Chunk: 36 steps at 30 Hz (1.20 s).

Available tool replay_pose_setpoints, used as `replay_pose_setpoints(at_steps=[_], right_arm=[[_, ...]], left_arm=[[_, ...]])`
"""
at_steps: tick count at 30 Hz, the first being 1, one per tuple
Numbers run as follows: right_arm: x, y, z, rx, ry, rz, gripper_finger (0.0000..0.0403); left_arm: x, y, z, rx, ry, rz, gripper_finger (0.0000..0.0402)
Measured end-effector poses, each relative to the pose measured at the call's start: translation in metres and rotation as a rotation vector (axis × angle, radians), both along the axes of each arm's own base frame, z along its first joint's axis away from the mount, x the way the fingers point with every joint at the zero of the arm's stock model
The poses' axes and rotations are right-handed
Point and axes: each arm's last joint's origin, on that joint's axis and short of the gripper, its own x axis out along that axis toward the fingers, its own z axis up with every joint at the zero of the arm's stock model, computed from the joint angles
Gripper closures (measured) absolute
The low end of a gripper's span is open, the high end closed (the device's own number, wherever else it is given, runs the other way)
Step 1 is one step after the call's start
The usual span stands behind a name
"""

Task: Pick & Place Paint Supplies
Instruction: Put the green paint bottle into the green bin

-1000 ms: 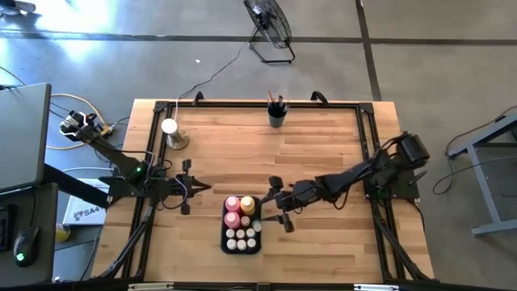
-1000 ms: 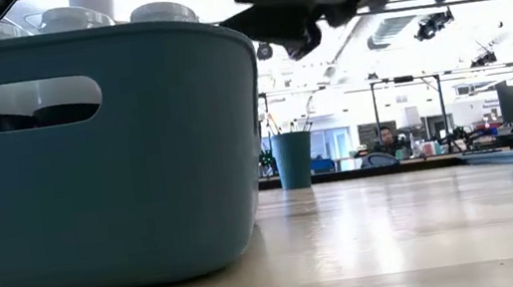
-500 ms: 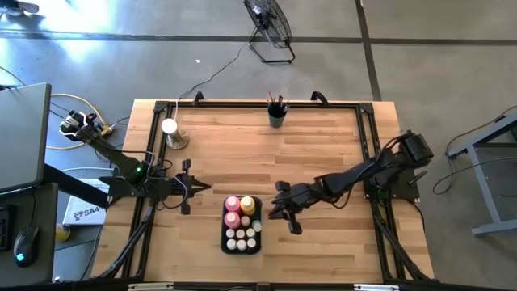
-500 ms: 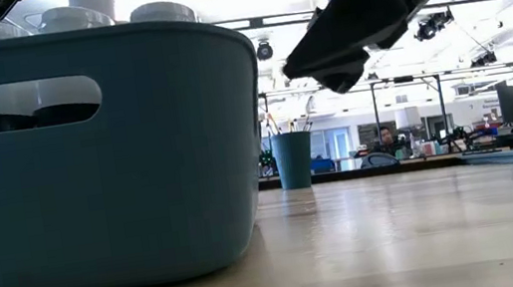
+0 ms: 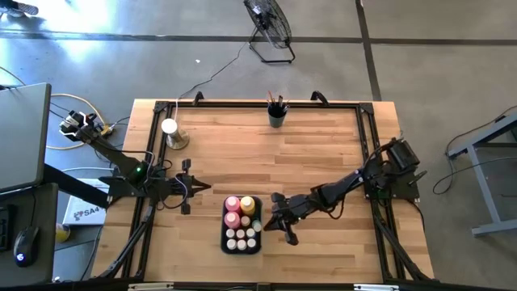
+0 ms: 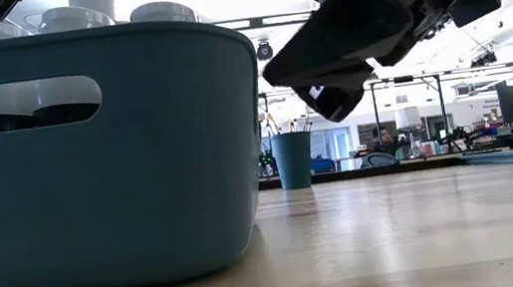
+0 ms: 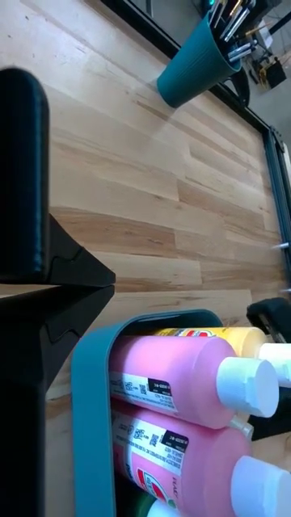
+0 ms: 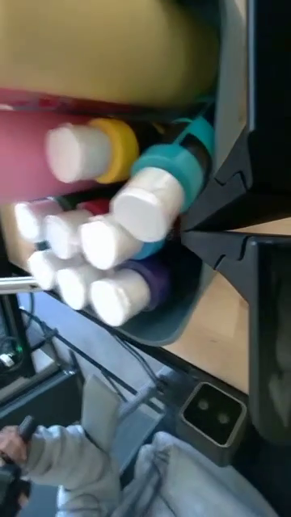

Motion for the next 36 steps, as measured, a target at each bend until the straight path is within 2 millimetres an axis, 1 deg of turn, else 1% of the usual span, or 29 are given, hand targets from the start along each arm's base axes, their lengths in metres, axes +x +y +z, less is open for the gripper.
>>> replay_pose_setpoints(at_steps=[3, 7, 11, 14, 16, 20, 24, 29, 36], right_arm=[[-0.001, 0.001, 0.0, -0.018, -0.001, -0.034, 0.04], [-0.001, 0.003, -0.001, -0.014, 0.004, -0.035, 0.04], [0.001, 0.004, -0.008, 0.013, 0.018, -0.034, 0.04], [0.01, 0.008, -0.015, 0.024, 0.029, -0.032, 0.04], [0.019, 0.013, -0.02, 0.038, 0.033, 0.006, 0.04], [0.031, 0.019, -0.017, 0.058, 0.008, 0.065, 0.04], [0.032, 0.019, -0.017, 0.048, 0.023, 0.069, 0.04], [0.03, 0.017, -0.012, 0.024, 0.033, 0.043, 0.04], [0.03, 0.016, -0.012, -0.013, 0.022, 0.027, 0.04]], left_arm=[[0.0, 0.0, 0.0, 0.0, 0.0, 0.0, 0.0402], [0.0, 0.0, 0.0, 0.0, 0.0, 0.0, 0.0402], [0.0, 0.0, 0.0, 0.001, 0.0, 0.001, 0.0402], [0.0, 0.0, 0.0, 0.0, 0.0, 0.001, 0.0402], [0.0, 0.0, 0.0, -0.003, -0.002, -0.001, 0.0402], [0.0, 0.0, 0.0, -0.004, 0.001, -0.006, 0.0402], [0.0, 0.0, 0.0, -0.001, 0.006, -0.007, 0.0402], [0.0, 0.0, -0.001, 0.0, 0.012, -0.007, 0.0402], [0.0, 0.0, -0.001, -0.002, 0.014, -0.005, 0.0402]])
